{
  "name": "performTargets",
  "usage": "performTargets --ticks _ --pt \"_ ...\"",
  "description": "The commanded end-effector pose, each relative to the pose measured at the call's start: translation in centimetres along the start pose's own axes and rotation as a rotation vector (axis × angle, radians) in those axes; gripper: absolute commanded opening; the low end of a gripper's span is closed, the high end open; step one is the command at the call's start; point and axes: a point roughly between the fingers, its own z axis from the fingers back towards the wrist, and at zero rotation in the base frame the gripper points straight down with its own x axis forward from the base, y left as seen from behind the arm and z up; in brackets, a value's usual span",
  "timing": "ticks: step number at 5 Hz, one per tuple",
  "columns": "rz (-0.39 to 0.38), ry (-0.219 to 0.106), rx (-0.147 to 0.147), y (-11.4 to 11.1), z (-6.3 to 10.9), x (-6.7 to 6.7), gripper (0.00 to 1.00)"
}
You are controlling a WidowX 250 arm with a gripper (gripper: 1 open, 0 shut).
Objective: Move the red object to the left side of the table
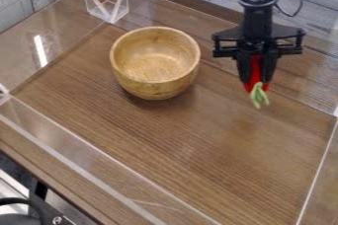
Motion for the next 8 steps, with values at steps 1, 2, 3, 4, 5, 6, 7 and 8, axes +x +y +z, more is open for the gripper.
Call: performTargets --ticks 1,2,3,4,5,6,7,8 --pt "0.045 -0.080 -0.052 0.2 3.7 1.2 0.00" --pt "0.098 -0.099 -0.056 1.1 4.8 1.9 0.00" --pt "0.107 -0.101 -0.057 2.2 5.9 1.6 0.00" --pt "0.072 -0.096 -0.062 2.8 6.8 1.0 0.00" --pt "0.068 -0.098 -0.063 3.7 7.5 0.6 0.00" --pt "0.106 -0.110 -0.066 4.3 8.2 1.4 0.00" --pt "0.135 -0.122 -0.067 5.1 8.9 2.3 0.00" --pt "0.117 -0.123 -0.067 4.6 10.0 1.5 0.00"
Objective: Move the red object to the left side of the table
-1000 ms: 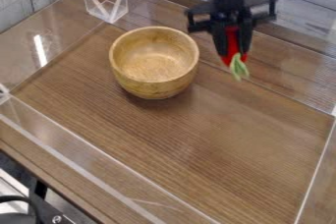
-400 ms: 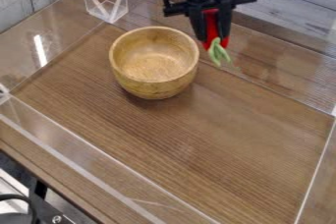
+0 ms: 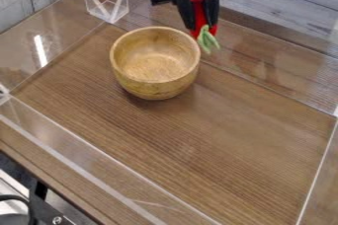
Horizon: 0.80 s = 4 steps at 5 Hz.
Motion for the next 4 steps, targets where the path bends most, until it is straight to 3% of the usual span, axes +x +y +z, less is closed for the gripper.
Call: performTargets --ticks 1,3,4 --pt "-0.038 -0.067 -0.038 -1.3 3.5 -0.2 0.00" --pt "-0.139 -0.048 -0.033 1.7 3.0 1.2 0.00" --pt "-0.098 -0.060 -0.017 2.9 3.2 1.9 0.00"
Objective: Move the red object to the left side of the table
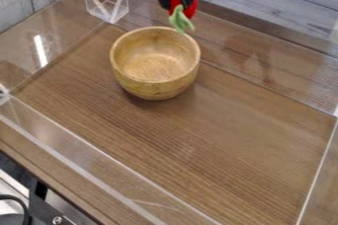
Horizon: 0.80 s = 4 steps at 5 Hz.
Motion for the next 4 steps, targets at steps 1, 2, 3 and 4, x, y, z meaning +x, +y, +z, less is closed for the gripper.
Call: performTargets --ticks 1,2,3,4 --pt "0.041 -0.055 0.014 1.4 1.1 1.4 0.00" --pt "0.033 -0.058 0.033 2.8 0.1 2.9 0.00" --pt "0.007 -0.058 0.044 4.1 -0.8 4.4 0.00" --pt "-0.068 -0.048 0.047 5.7 -1.5 5.6 0.00"
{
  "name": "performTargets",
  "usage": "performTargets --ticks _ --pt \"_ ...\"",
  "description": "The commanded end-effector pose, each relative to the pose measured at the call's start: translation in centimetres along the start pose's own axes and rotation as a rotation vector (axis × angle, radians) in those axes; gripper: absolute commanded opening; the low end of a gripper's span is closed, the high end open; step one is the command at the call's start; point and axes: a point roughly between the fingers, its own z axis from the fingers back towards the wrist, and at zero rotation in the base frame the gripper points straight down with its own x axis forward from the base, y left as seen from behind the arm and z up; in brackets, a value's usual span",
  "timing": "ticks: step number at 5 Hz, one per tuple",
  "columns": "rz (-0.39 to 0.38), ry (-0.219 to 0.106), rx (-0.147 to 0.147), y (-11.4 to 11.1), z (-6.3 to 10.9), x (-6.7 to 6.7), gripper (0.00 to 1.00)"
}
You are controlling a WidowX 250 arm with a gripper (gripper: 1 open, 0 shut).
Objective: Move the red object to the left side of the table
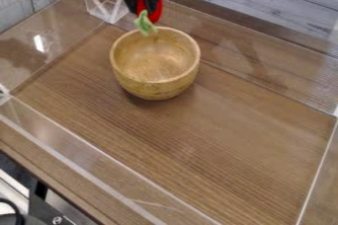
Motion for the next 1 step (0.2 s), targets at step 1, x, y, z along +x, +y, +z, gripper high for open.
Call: performTargets --ticks 1 --pt "-0.098 -0.057 -0.010 0.61 1.33 1.80 0.00"
